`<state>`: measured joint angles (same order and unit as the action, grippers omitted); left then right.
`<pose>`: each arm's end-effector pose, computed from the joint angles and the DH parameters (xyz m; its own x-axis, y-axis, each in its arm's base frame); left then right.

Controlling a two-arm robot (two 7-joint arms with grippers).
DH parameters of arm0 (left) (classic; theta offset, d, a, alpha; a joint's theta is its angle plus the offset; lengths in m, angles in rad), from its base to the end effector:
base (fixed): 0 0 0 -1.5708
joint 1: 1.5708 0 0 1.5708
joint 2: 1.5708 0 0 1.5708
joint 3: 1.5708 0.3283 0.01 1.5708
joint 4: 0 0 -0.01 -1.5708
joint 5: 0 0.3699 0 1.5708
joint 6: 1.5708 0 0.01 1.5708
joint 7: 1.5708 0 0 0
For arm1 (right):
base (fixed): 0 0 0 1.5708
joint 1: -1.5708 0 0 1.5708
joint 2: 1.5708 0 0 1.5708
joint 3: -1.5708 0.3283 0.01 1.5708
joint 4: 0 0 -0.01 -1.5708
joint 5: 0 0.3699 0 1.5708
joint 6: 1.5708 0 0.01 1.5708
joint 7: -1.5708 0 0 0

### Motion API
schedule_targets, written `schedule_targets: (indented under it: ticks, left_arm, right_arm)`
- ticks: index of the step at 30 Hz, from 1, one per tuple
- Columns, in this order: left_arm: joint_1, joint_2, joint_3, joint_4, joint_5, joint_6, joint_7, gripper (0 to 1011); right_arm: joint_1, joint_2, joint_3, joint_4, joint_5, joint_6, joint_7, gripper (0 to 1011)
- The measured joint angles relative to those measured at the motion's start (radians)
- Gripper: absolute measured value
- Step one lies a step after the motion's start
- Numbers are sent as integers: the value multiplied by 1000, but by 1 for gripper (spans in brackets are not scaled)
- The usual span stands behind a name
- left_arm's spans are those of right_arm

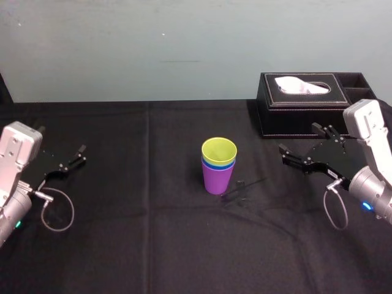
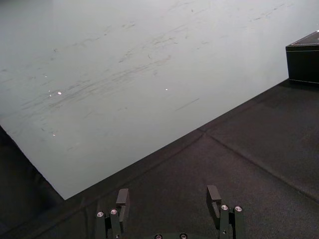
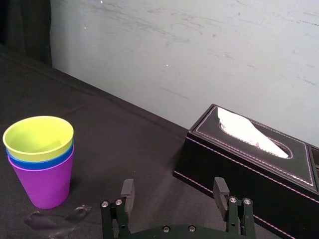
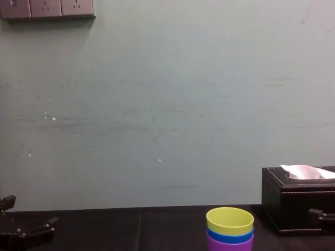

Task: Stack the three plastic cups sequentially using one hand.

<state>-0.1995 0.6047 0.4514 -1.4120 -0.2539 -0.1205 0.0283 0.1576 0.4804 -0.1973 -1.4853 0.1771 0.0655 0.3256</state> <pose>0.4221 0.0883 -0.3449 0.2923 0.8803 0.3738 -0.9553 0.2873 0.0703 0.4325 -0.1041 -0.3003 0.4403 -0.8543 0.2763 0.8972 0.4075 -0.1700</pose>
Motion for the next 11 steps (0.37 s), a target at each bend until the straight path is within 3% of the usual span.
schedule_targets:
  ticks: [11]
  left_arm:
    - [0,0,0,0,0,0,0,1010]
  right_arm:
    - [0,1,-2,-5,0,1,0,1004]
